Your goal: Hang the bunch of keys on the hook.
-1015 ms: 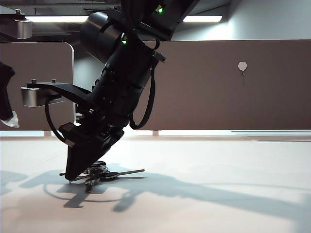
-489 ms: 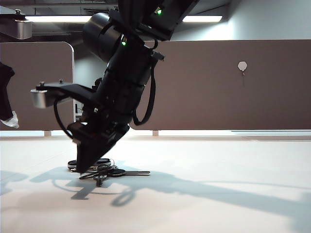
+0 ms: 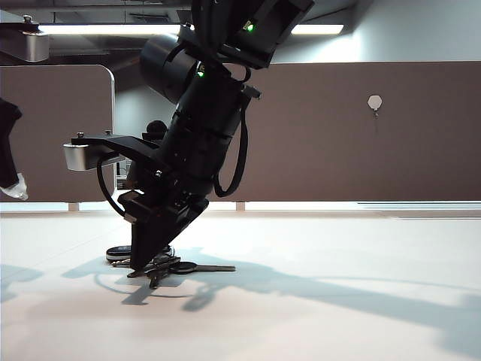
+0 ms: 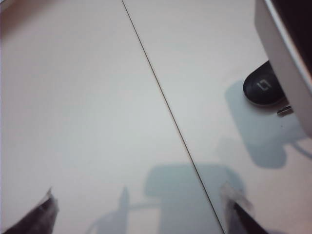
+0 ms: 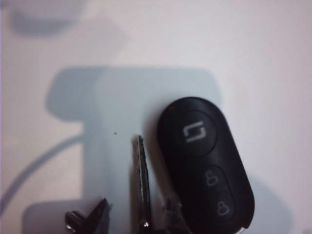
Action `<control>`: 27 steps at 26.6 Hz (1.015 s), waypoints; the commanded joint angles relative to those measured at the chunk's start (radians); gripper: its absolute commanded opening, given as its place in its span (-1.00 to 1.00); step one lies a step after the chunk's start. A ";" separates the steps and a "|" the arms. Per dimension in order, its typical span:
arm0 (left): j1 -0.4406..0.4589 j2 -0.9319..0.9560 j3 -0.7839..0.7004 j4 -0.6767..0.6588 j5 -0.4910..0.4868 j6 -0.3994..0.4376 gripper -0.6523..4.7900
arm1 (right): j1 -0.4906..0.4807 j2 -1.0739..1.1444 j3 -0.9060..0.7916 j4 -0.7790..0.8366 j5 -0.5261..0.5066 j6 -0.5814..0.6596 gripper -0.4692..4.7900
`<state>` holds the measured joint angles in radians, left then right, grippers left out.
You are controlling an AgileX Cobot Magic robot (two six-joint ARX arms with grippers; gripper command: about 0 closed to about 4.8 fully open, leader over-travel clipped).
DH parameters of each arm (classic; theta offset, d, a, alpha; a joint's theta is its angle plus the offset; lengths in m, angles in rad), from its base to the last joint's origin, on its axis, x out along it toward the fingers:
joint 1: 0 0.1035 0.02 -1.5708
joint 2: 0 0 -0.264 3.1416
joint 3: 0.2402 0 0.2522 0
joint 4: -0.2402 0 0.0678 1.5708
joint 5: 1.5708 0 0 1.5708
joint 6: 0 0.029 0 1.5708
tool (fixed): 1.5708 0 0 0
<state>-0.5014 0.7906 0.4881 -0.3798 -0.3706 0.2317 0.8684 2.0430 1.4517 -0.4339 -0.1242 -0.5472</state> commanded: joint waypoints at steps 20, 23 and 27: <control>-0.001 -0.002 0.006 -0.007 -0.011 -0.003 0.95 | 0.007 0.022 0.000 -0.090 -0.008 0.005 -0.83; -0.001 -0.002 0.006 -0.007 -0.011 -0.003 0.95 | 0.007 0.013 0.000 -0.084 -0.008 0.008 -0.83; -0.001 -0.002 0.006 -0.007 -0.011 -0.003 0.95 | 0.005 -0.032 0.000 -0.028 -0.013 0.054 -0.83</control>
<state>-0.5014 0.7906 0.4881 -0.3866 -0.3779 0.2317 0.8742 2.0373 1.4521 -0.4675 -0.1394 -0.5236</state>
